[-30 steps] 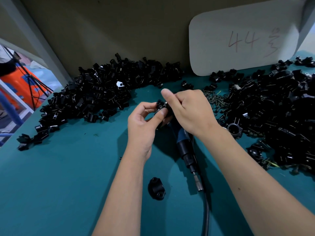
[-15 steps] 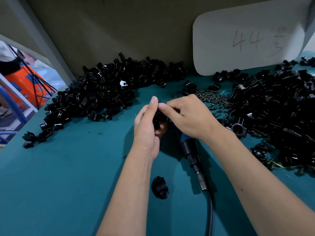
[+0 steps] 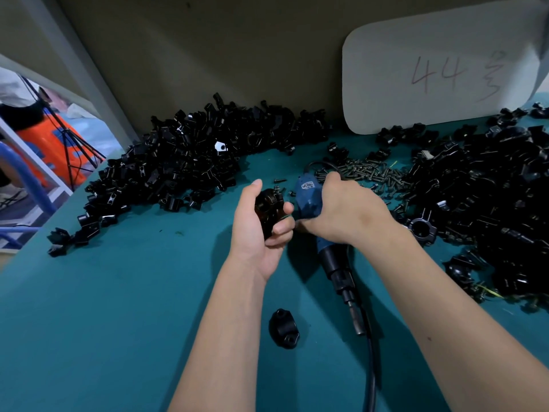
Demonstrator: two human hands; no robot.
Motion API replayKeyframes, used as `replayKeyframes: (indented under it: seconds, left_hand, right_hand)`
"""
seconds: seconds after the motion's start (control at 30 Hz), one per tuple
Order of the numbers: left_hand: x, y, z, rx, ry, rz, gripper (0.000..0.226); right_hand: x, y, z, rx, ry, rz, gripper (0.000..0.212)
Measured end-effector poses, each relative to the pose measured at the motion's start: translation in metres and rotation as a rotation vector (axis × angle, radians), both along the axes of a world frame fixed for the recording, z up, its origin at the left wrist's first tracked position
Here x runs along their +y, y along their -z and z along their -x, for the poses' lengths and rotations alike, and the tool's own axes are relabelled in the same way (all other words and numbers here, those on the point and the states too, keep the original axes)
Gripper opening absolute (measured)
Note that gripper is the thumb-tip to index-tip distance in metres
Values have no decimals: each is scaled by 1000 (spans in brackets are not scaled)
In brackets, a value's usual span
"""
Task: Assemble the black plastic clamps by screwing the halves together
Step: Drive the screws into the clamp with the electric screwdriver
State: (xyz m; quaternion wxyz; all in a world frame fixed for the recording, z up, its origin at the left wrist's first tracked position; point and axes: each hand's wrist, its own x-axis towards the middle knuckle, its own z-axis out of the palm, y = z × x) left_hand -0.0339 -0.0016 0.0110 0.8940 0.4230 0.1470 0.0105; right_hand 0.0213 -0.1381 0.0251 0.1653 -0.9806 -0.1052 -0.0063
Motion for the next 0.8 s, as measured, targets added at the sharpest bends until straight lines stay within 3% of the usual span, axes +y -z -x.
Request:
replayKeyframes:
  seconds: [0.2, 0.33, 0.5, 0.6, 0.67, 0.8]
  left_hand:
    - [0, 0, 0, 10, 69, -36, 34]
    - [2, 3, 0, -13, 154, 50, 33]
    - [11, 5, 0, -27, 219, 156, 23]
    - [14, 4, 0, -11, 264, 94, 20]
    - [15, 5, 0, 18, 296, 20, 27]
    - [15, 6, -1, 82, 294, -81, 38]
  right_hand:
    - [-12, -2, -9, 153, -2, -288, 36]
    - [-32, -4, -17, 289, 68, -810, 28]
    - [-43, -22, -19, 445, 182, -1486, 41]
    - [-41, -29, -16, 538, 165, -1841, 49]
    - [-38, -33, -15, 580, 127, -2109, 41]
    - [-32, -36, -12, 447, 84, -2214, 21]
